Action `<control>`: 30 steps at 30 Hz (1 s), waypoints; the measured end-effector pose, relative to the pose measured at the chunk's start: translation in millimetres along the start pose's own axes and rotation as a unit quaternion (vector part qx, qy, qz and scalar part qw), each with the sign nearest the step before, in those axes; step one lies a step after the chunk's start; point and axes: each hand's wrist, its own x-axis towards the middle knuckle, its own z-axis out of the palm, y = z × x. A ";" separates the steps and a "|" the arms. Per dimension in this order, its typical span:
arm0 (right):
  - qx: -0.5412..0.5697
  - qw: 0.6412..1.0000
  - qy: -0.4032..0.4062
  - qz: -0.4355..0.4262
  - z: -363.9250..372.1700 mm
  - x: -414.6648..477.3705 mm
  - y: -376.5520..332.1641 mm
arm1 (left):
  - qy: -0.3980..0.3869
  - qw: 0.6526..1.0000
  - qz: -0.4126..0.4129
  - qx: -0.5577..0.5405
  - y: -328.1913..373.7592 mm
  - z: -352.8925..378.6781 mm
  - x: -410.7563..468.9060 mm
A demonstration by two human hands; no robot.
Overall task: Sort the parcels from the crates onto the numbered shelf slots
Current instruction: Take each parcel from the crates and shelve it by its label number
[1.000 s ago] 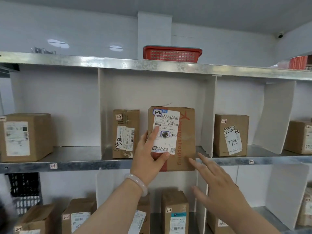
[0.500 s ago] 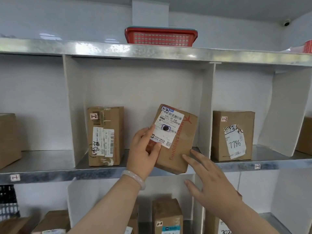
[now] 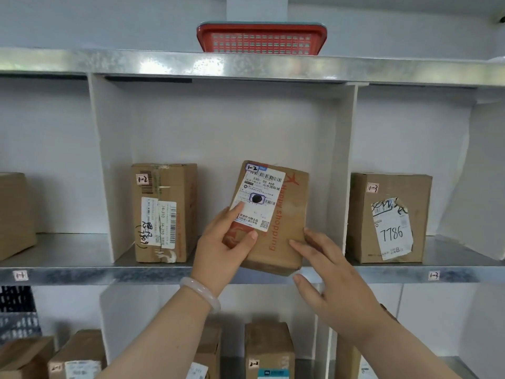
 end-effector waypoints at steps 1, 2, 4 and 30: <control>-0.003 1.000 0.003 -0.006 0.4 2.8 1.0 | 0.012 1.000 0.008 0.006 -0.3 0.6 0.0; -0.008 1.000 0.002 -0.008 0.6 5.6 2.1 | 0.020 1.000 0.019 0.014 -1.5 1.5 -0.2; -0.015 1.000 -0.009 -0.011 1.9 10.1 4.8 | 0.026 0.998 0.048 0.037 -7.5 4.2 -1.7; -0.036 0.994 -0.099 0.003 28.9 1.8 26.7 | -0.009 0.985 -0.003 0.172 -44.1 36.5 -4.2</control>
